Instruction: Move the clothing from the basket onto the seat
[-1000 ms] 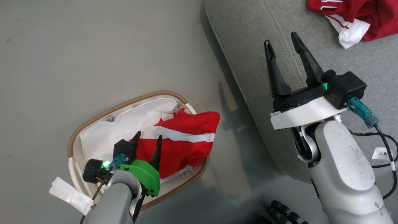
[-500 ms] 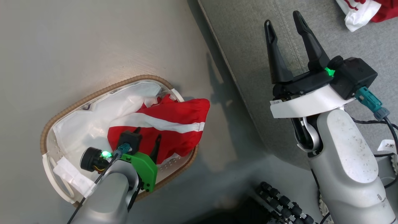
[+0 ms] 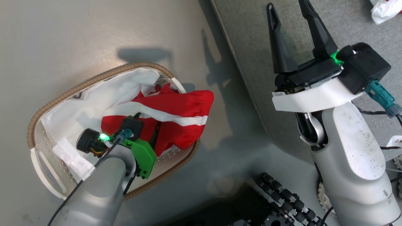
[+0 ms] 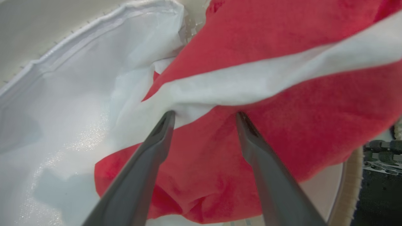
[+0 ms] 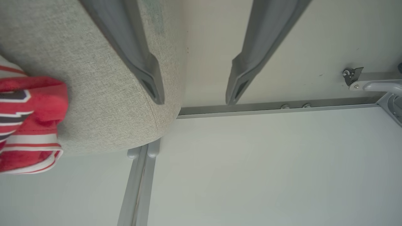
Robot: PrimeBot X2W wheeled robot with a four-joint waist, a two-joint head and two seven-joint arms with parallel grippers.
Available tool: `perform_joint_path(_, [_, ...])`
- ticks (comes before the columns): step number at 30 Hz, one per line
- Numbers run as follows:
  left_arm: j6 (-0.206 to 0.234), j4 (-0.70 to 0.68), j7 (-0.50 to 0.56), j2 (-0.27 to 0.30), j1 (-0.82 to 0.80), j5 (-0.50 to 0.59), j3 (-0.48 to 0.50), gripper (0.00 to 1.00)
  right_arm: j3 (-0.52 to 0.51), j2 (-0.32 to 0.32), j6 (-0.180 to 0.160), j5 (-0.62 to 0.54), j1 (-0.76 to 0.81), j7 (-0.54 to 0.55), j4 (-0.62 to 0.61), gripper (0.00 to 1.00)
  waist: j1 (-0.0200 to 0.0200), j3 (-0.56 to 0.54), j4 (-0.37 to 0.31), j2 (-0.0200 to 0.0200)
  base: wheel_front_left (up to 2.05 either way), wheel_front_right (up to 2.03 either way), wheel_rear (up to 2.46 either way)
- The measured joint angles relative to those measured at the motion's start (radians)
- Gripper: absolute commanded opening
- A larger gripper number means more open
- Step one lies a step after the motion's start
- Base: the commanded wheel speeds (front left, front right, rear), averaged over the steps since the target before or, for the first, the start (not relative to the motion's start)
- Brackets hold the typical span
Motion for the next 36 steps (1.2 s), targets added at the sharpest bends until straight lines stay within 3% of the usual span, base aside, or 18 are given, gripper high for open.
perform_joint_path(32, [0.0,0.128,0.0,0.01,-0.201,-0.198,-0.344,1.0,-0.001,0.0,0.0,-0.042,-0.044,0.0,-0.092,1.0,-0.0001,0.136,0.021,0.0,0.0,0.0,0.0])
perform_joint_path(33, [0.0,0.131,0.0,0.009,-0.203,-0.201,-0.355,0.71,-0.001,0.0,0.0,-0.042,-0.044,0.0,-0.091,1.0,-0.0001,0.137,0.022,0.0,0.0,0.0,0.0])
perform_joint_path(34, [0.0,0.132,0.0,0.009,-0.203,-0.208,-0.362,0.0,0.0,0.0,0.0,-0.042,-0.044,0.0,-0.091,1.0,-0.0001,0.137,0.022,0.0,0.0,0.0,0.0])
perform_joint_path(36, [0.0,0.135,0.0,0.008,-0.204,-0.223,-0.374,0.0,0.0,0.0,0.0,-0.042,-0.044,0.0,-0.09,1.0,-0.0001,0.136,0.023,0.0,0.0,0.0,0.0])
